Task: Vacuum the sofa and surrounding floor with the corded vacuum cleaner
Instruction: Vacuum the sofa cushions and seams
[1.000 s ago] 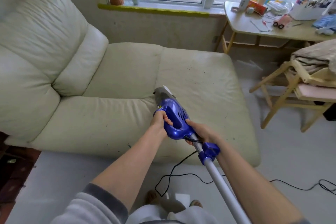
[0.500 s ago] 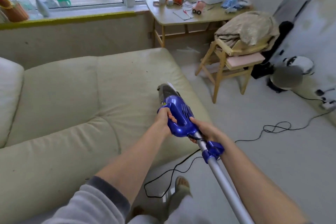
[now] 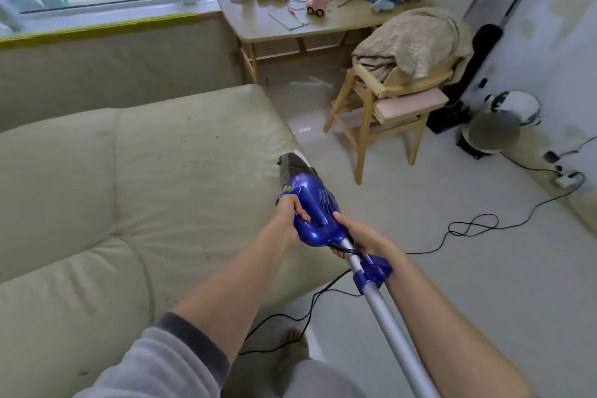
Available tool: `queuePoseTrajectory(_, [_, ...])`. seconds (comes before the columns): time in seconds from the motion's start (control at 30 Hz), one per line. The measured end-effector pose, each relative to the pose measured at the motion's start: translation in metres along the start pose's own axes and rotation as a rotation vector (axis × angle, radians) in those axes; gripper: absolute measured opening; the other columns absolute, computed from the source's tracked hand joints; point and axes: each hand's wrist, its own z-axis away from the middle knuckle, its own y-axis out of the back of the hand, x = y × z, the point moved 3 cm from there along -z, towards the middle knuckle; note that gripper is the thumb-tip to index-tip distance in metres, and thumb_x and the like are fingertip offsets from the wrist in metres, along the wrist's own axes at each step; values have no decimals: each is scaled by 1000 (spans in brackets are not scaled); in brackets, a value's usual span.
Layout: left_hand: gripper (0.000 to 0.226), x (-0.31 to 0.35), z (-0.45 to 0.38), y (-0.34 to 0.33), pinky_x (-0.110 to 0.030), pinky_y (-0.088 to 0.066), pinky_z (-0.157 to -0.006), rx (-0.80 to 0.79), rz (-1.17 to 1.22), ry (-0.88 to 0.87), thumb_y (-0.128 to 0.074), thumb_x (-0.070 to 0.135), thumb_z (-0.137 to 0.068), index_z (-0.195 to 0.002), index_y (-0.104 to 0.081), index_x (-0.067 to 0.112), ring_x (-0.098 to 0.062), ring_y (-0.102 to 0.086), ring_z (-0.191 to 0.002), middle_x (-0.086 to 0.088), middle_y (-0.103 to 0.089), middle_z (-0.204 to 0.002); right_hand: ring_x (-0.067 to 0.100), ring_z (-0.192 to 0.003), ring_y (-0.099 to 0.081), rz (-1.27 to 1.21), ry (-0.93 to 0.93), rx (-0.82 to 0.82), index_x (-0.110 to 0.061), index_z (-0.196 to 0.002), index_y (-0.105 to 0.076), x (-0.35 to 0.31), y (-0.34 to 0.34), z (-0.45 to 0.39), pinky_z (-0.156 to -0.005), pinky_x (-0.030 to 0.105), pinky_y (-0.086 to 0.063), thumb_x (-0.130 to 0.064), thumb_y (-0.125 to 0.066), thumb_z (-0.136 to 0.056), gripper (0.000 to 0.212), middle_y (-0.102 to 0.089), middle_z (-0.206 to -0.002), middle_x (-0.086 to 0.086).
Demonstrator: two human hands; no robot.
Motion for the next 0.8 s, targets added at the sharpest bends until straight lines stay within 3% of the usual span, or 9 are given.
queuePoseTrajectory(0.13, [11, 4, -20, -21, -22, -29, -49, 20, 24, 19, -36, 5, -47, -41, -34, 14, -12, -32, -27, 4, -34, -33, 16, -45, -60, 19, -23, -28, -5, -93, -57, -17, 15, -21, -42, 23, -51, -37, -52, -98, 33, -64, -59, 9])
queuePoseTrajectory(0.3, [11, 5, -39, -27, -22, -28, -48, 30, 29, 43, -37, 4, -47, -48, -32, 14, -15, -30, -43, 3, -35, -33, 17, -45, -61, 65, -51, -37, -3, -98, -57, -25, 20, -36, -42, 24, -50, -37, -52, -98, 34, -65, -58, 9])
queuePoseTrajectory(0.5, [15, 8, -43, -18, -22, -28, -48, 16, 81, 54, -37, 5, -50, -40, -33, 15, -9, -31, -26, 4, -34, -33, 17, -45, -61, 77, -66, -30, -4, -96, -57, -25, 12, -41, -43, 23, -51, -38, -54, -97, 34, -65, -57, 8])
queuePoseTrajectory(0.67, [26, 12, -48, 6, -21, -30, -46, 20, 100, 65, -35, 3, -78, -55, -32, 15, -8, -32, -28, 5, -34, -34, 16, -45, -60, 97, -53, -48, -5, -95, -57, -24, -9, -38, -43, 22, -50, -38, -51, -98, 34, -65, -57, 8])
queuePoseTrajectory(0.8, [24, 17, -44, 34, -21, -30, -45, 27, 127, 68, -33, 3, -79, -59, -32, 16, -8, -31, -28, 5, -33, -34, 19, -54, -62, 100, -50, -72, -5, -102, -59, -18, -34, -36, -46, 25, -52, -38, -55, -96, 34, -66, -71, 11])
